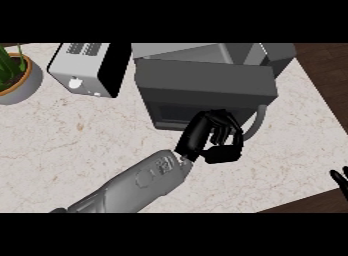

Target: Pick up the milk, place it into the microwave and close the microwave

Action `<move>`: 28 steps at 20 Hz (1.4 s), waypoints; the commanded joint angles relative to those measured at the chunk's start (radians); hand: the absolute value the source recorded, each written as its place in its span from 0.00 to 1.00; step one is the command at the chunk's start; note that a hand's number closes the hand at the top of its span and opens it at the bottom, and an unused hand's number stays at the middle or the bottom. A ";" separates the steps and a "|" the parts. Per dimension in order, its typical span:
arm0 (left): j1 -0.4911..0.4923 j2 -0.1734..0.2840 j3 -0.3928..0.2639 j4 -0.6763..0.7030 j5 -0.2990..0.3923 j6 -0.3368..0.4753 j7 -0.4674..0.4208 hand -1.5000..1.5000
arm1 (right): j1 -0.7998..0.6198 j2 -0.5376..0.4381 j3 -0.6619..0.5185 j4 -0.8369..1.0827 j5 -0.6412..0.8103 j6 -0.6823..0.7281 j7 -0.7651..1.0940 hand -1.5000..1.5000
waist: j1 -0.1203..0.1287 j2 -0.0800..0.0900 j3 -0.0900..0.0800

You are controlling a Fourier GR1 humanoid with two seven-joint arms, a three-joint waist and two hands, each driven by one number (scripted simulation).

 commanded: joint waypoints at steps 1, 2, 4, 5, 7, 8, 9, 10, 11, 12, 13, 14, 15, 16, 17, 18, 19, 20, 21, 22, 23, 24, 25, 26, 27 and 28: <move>-0.080 0.000 0.049 0.064 0.067 0.005 -0.019 1.00 | -0.010 -0.012 -0.013 -0.018 -0.035 -0.005 0.021 0.00 | -0.016 0.008 0.001; -0.078 0.000 0.049 0.058 0.092 -0.006 -0.033 1.00 | -0.012 -0.013 -0.009 -0.012 -0.021 -0.017 0.033 0.00 | -0.020 0.013 0.000; -0.100 0.000 0.074 0.094 0.118 -0.011 -0.052 1.00 | -0.010 -0.023 -0.018 -0.042 -0.048 -0.018 0.046 0.00 | -0.016 0.010 0.000; -0.110 0.000 0.074 0.100 0.130 -0.011 -0.059 1.00 | -0.022 -0.033 -0.016 -0.048 -0.048 -0.019 0.058 0.00 | -0.017 0.014 -0.001; -0.152 0.000 0.108 0.134 0.164 -0.025 -0.051 1.00 | -0.016 -0.029 -0.025 -0.043 -0.056 -0.020 0.052 0.00 | -0.030 0.015 0.001; -0.123 0.000 0.089 0.138 0.171 -0.020 -0.088 1.00 | -0.034 -0.024 -0.022 -0.039 -0.069 -0.028 0.057 0.00 | -0.022 0.021 0.001; -0.139 0.000 0.099 0.154 0.187 -0.011 -0.080 1.00 | -0.019 -0.037 -0.023 -0.042 -0.063 -0.016 0.062 0.00 | -0.037 0.018 0.002; -0.153 0.000 0.103 0.169 0.196 -0.029 -0.077 1.00 | -0.039 -0.027 -0.026 -0.043 -0.068 -0.042 0.069 0.00 | -0.038 0.029 0.001; -0.167 0.000 0.108 0.174 0.208 -0.031 -0.089 1.00 | -0.036 -0.042 -0.036 -0.043 -0.070 -0.029 0.071 0.00 | -0.038 0.021 0.002; -0.163 0.000 0.116 0.192 0.221 -0.046 -0.099 1.00 | -0.033 -0.032 -0.026 -0.067 -0.081 -0.036 0.074 0.00 | -0.044 0.024 0.000; -0.163 0.000 0.117 0.194 0.234 -0.055 -0.109 1.00 | -0.041 -0.039 -0.029 -0.054 -0.085 -0.032 0.076 0.00 | -0.041 0.027 0.001; -0.177 0.000 0.131 0.206 0.245 -0.058 -0.107 1.00 | -0.042 -0.037 -0.029 -0.058 -0.082 -0.028 0.070 0.00 | -0.046 0.028 0.002; -0.158 0.000 0.116 0.208 0.256 -0.058 -0.112 1.00 | -0.043 -0.035 -0.027 -0.065 -0.088 -0.037 0.078 0.00 | -0.048 0.028 0.002; -0.168 0.000 0.124 0.202 0.271 -0.060 -0.116 1.00 | -0.061 -0.046 -0.033 -0.060 -0.098 -0.036 0.085 0.00 | -0.040 0.031 0.002; -0.158 0.000 0.130 0.198 0.291 -0.057 -0.120 1.00 | -0.061 -0.042 -0.035 -0.066 -0.097 -0.039 0.081 0.00 | -0.051 0.032 0.001; -0.170 0.000 0.140 0.215 0.297 -0.063 -0.118 1.00 | -0.059 -0.043 -0.027 -0.067 -0.108 -0.034 0.088 0.00 | -0.045 0.032 0.002; -0.174 0.000 0.150 0.215 0.318 -0.054 -0.101 1.00 | -0.064 -0.043 -0.035 -0.058 -0.112 -0.027 0.076 0.00 | -0.057 0.034 0.004; -0.160 0.000 0.138 0.223 0.315 -0.048 -0.124 1.00 | -0.061 -0.037 -0.023 -0.052 -0.108 -0.034 0.086 0.00 | -0.048 0.036 0.004; -0.159 0.000 0.159 0.225 0.331 -0.043 -0.131 1.00 | -0.065 -0.044 -0.033 -0.068 -0.127 -0.034 0.088 0.00 | -0.048 0.034 0.002; -0.156 0.000 0.145 0.224 0.332 -0.025 -0.136 1.00 | -0.065 -0.057 -0.037 -0.067 -0.127 -0.019 0.088 0.00 | -0.063 0.035 0.003; -0.161 0.000 0.138 0.237 0.331 -0.029 -0.138 1.00 | -0.068 -0.052 -0.030 -0.065 -0.124 -0.024 0.091 0.00 | -0.053 0.034 0.004; -0.155 0.000 0.131 0.242 0.325 -0.013 -0.160 1.00 | -0.066 -0.060 -0.034 -0.072 -0.131 -0.015 0.093 0.00 | -0.057 0.032 0.004; -0.165 0.000 0.144 0.234 0.341 -0.016 -0.170 1.00 | -0.062 -0.059 -0.023 -0.075 -0.133 -0.011 0.097 0.00 | -0.053 0.030 0.003; -0.161 0.000 0.152 0.233 0.342 -0.009 -0.194 1.00 | -0.071 -0.067 -0.026 -0.083 -0.141 -0.010 0.102 0.00 | -0.049 0.035 0.001; -0.163 0.000 0.144 0.231 0.347 -0.005 -0.201 1.00 | -0.076 -0.077 -0.027 -0.086 -0.149 -0.001 0.106 0.00 | -0.051 0.034 0.002; -0.161 0.000 0.144 0.236 0.353 -0.010 -0.209 1.00 | -0.076 -0.071 -0.021 -0.087 -0.147 0.001 0.102 0.00 | -0.053 0.037 0.002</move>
